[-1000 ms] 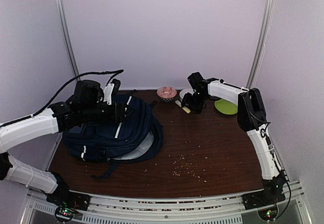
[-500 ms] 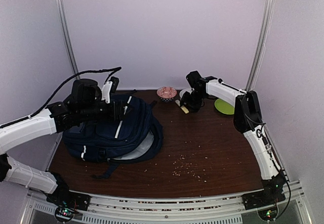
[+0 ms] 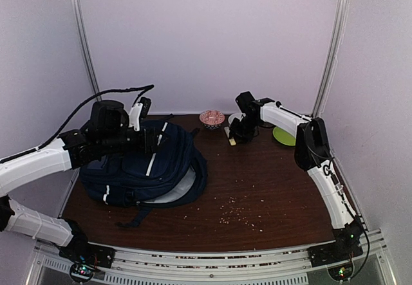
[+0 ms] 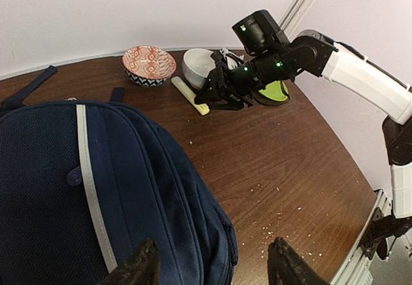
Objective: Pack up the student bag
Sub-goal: Move the stationery to the center of the board.
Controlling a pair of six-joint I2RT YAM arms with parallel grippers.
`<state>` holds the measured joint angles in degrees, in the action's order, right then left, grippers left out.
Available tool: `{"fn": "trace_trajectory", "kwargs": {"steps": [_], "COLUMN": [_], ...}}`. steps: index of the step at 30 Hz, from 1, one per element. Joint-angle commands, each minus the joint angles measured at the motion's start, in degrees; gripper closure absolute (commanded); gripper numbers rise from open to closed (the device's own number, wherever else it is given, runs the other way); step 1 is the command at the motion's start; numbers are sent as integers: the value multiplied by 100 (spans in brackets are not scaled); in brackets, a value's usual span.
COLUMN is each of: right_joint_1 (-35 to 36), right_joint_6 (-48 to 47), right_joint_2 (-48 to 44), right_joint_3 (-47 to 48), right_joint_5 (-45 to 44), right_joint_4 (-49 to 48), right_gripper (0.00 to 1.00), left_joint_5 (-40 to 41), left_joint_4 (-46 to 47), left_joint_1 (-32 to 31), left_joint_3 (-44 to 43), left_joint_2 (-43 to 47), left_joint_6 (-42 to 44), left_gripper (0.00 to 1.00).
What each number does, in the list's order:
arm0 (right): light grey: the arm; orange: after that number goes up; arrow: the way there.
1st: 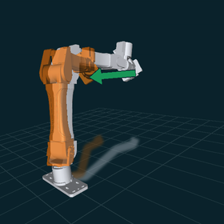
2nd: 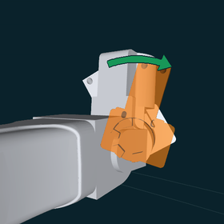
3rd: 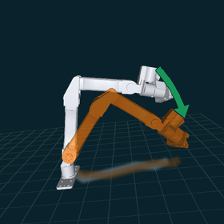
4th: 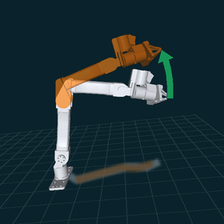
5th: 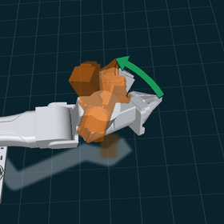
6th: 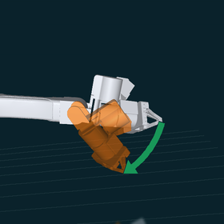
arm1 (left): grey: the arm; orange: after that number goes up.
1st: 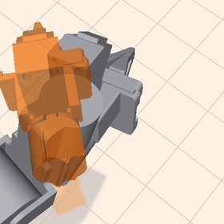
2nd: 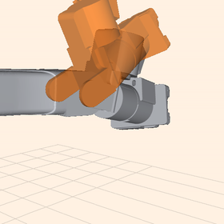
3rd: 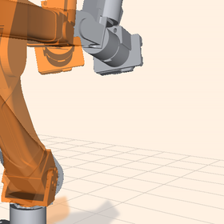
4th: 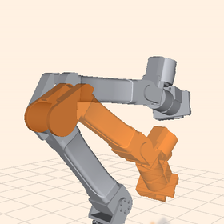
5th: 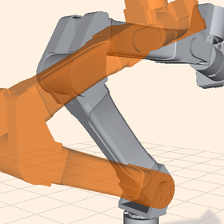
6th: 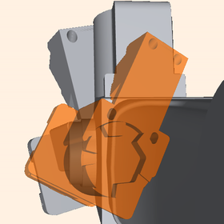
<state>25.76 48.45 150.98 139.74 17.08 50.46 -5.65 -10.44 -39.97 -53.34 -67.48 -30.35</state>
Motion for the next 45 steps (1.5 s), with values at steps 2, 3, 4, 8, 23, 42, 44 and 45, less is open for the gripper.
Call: {"fn": "trace_trajectory", "kwargs": {"steps": [2,3,4,8,23,42,44,45], "right_joint_1": [121,130,139,149,174,870,1098,1230], "right_joint_6": [-45,-46,-37,-32,-204,-631,-650,-676], "right_joint_2": [107,107,107,114,-468,-3419,-3863,-4071], "right_joint_3": [255,255,257,262,-879,-5387,-6187,-6473], "right_joint_5": [-35,-33,-38,-51,81,157,52,-30], "right_joint_4": [355,383,398,474,101,-1392,-1543,-1576], "right_gripper": [66,67,68,74,84,91,92,91], "left_joint_5": [-124,-139,-151,-160,43,42,58,81], "left_joint_4": [362,385,404,433,238,253,208,166], "left_joint_1": [-29,-31,-30,-31,-29,-38,-44,-41], "left_joint_3": [66,80,97,193,420,588,621,635], "left_joint_2": [92,105,123,251,795,862,928,967], "left_joint_6": [-66,-82,-85,-99,-66,-161,-156,-150], "left_gripper": [2,2,2,2,2,2,2,2]}}
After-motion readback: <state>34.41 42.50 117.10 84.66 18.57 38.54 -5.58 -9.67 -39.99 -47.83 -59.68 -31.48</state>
